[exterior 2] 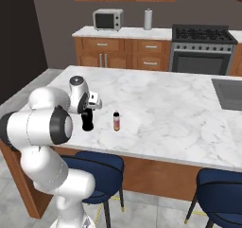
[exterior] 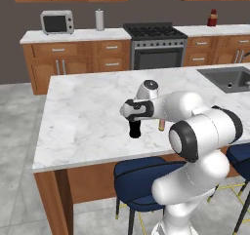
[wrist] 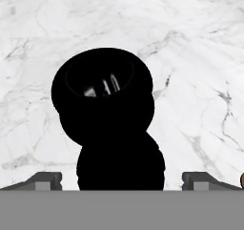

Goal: Place the large bottle from the dining counter next to the other large bottle outside the sink, and place the small bottle from the dining counter next to the other small bottle inside the sink.

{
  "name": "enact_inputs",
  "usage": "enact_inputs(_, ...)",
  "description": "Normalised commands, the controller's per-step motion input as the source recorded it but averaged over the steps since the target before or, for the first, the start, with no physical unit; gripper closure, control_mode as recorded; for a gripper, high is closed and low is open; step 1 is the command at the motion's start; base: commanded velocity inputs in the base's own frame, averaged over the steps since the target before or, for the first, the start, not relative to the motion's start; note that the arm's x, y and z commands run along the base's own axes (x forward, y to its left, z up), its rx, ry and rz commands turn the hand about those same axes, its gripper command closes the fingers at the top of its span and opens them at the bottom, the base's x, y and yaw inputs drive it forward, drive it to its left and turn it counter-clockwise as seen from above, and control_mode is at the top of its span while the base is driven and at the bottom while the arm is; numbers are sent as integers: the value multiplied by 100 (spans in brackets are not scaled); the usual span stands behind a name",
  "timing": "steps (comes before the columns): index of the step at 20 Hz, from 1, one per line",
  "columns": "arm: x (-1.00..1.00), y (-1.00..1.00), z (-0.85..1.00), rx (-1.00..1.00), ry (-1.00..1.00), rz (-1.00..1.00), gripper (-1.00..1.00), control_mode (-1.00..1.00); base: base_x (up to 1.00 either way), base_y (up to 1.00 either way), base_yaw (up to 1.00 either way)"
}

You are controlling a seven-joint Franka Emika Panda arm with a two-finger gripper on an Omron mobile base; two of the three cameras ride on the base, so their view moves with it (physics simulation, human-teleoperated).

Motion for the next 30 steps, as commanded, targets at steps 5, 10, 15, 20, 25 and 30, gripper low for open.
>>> enact_inputs(5, 19, 6, -14, 0, 0, 0, 100, -100, 0, 0, 0)
enact_inputs(10, 0, 6, -4, 0, -1, 0, 100, -100, 0, 0, 0)
enact_inputs(15, -7, 2, 0, 0, -5, 0, 100, -100, 0, 0, 0)
enact_inputs(20, -22, 0, 0, 0, -10, 0, 100, -100, 0, 0, 0)
enact_inputs(25, -32, 0, 0, 0, -15, 0, 100, -100, 0, 0, 0)
enact_inputs(30, -27, 0, 2, 0, -16, 0, 100, -100, 0, 0, 0)
